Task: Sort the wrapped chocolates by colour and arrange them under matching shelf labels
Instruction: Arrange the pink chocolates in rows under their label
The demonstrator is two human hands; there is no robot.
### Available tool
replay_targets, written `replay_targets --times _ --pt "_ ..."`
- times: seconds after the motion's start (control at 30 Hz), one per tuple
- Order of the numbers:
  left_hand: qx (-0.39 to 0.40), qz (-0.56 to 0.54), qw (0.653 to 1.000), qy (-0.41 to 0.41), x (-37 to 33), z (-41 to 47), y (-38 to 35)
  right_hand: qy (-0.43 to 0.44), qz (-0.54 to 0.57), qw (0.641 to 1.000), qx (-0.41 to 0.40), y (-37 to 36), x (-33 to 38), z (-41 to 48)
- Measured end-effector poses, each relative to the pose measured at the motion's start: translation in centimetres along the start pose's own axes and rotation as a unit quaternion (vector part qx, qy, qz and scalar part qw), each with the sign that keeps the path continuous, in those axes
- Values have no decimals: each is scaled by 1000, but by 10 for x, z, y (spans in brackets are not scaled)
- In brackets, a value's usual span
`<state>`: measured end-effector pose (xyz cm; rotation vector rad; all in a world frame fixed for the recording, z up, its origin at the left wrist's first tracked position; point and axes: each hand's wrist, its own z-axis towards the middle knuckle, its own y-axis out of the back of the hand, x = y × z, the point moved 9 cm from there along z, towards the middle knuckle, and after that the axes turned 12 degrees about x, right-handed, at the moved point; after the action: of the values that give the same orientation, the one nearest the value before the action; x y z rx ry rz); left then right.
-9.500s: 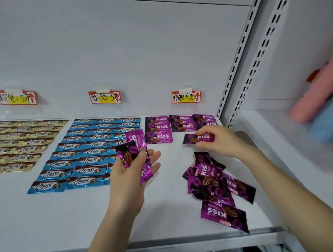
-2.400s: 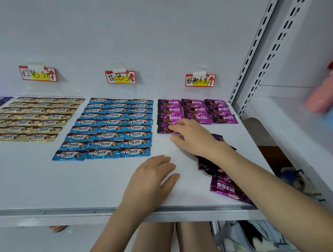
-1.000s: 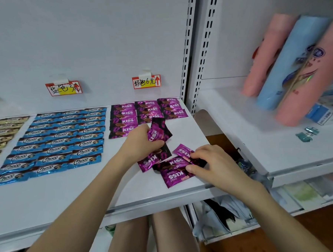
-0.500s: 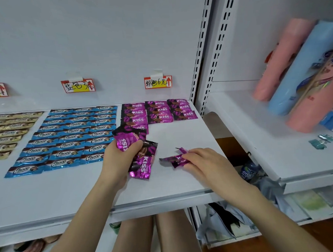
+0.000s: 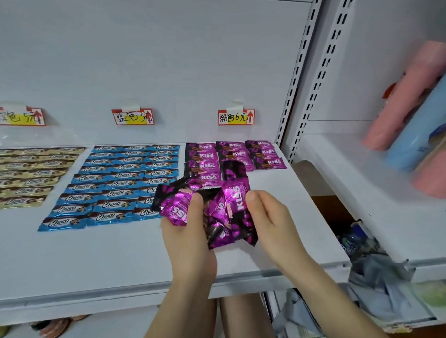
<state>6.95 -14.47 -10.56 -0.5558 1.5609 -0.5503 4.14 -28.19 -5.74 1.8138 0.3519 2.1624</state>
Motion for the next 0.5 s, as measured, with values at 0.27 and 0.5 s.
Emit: replay_targets --times 0.27,0.5 --pt "83 9 996 -8 -6 -8 -8 35 -71 997 25 -25 13 3" --pt "103 5 995 3 -12 -4 -5 29 -4 999 40 -17 16 12"
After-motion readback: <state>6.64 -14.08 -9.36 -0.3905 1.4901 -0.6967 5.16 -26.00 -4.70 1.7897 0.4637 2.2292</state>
